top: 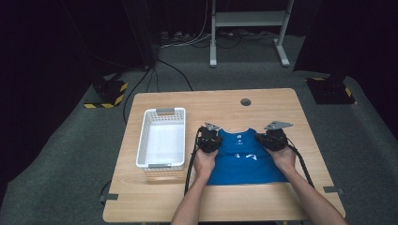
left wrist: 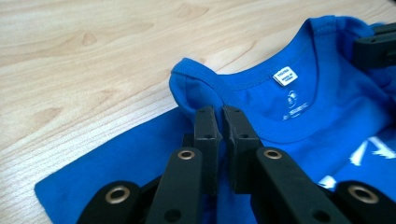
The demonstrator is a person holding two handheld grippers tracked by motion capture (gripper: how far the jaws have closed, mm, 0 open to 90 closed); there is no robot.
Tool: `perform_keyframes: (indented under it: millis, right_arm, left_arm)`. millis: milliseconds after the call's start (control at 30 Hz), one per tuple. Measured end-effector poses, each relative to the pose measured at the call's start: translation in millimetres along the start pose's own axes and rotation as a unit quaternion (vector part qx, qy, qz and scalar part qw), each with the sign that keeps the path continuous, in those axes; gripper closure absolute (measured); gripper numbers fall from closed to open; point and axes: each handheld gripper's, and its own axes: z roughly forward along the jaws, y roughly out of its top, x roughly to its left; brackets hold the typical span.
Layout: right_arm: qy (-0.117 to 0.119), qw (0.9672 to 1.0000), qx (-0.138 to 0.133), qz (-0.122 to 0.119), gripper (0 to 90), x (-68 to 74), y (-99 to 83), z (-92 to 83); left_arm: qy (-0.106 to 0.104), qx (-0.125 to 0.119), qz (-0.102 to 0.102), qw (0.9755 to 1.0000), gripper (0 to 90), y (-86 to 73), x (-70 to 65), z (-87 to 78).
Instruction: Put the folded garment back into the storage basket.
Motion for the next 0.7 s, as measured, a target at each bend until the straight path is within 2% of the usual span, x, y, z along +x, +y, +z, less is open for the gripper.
perform_keyframes:
  millis: [133,267,400,467,600,700]
  right_arm:
    - [0.005,0.9999,-0.008,-0.003,85.5,1.7,-1.7,-9.3]
    - [0.011,0.9998,-0.010,-0.010,85.5,5.3,-6.4,-15.9]
    - [0.012,0.9995,0.015,-0.024,85.5,10.4,-16.7,-14.7]
    - [0.013,0.9993,0.025,-0.023,85.5,10.6,-22.4,-11.1]
    - [0.016,0.9990,0.038,-0.016,85.6,8.6,-28.2,-4.0]
    - [0.014,0.9989,0.042,-0.016,85.7,7.7,-26.4,-0.7]
  left_arm:
    - [-0.008,-0.010,0.002,0.9999,85.0,-1.2,-2.8,-9.8]
    - [-0.017,-0.005,-0.002,0.9998,85.0,-9.7,-5.0,-13.8]
    - [-0.018,0.016,-0.004,0.9997,85.0,-24.0,-5.8,-11.0]
    - [-0.016,0.022,-0.004,0.9996,85.0,-29.2,-5.4,-8.3]
    - [-0.015,0.032,-0.010,0.9993,84.9,-32.4,-2.6,-3.3]
    - [-0.010,0.037,-0.007,0.9993,85.0,-31.7,-2.2,0.3]
